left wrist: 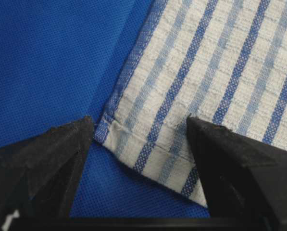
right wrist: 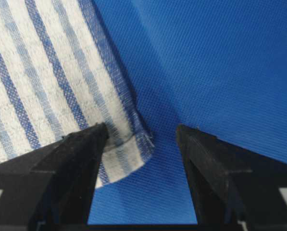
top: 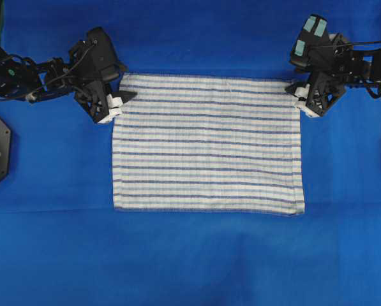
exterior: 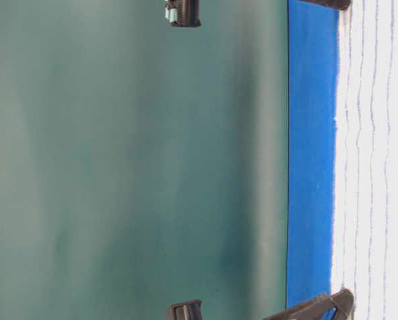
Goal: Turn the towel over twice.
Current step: 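Move both grippers back to the far corners and pinch them, then lift the far edge of the towel up with both grippers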
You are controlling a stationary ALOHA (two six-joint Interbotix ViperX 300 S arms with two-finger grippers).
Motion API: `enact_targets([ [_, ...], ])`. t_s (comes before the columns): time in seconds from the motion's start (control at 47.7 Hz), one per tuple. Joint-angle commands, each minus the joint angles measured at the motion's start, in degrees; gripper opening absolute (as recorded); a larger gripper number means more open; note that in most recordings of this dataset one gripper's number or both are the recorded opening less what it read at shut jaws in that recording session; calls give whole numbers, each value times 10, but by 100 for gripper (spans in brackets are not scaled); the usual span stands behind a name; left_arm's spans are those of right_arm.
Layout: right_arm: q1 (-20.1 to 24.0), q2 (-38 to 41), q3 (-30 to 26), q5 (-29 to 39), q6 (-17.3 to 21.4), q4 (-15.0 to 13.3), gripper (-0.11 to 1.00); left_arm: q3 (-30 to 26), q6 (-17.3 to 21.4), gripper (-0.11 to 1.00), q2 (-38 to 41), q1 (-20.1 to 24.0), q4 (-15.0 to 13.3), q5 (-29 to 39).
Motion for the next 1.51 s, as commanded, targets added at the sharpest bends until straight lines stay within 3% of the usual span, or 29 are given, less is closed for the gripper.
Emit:
enact_targets([
  [0.0, -2, 1, -7, -4, -1, -5, 63, -6, 0, 71, -2, 1, -1, 2],
  [0.147, -2, 3, -7, -4, -1, -11, 55, -8, -1, 45, 2, 4, 0, 24],
  [0.314, -2, 2, -5, -4, -1, -12, 10, -14, -1, 9, 4, 5, 0, 51],
  [0.356, -2, 2, -7, -4, -1, -12, 4, -15, -2, 4, 4, 5, 0, 54],
  [0.817, -40, -28, -37, 0, -5, -20, 4, -14, -11, 3, -66, 11, 0, 57],
  [1.215, -98, -112, -106, 66, -9, -85, 4, -27, -1, 3, -189, 69, 0, 57],
  [1.488, -102, -163, -175, 139, -9, -125, 4, -47, 2, 3, -262, 98, 0, 57],
])
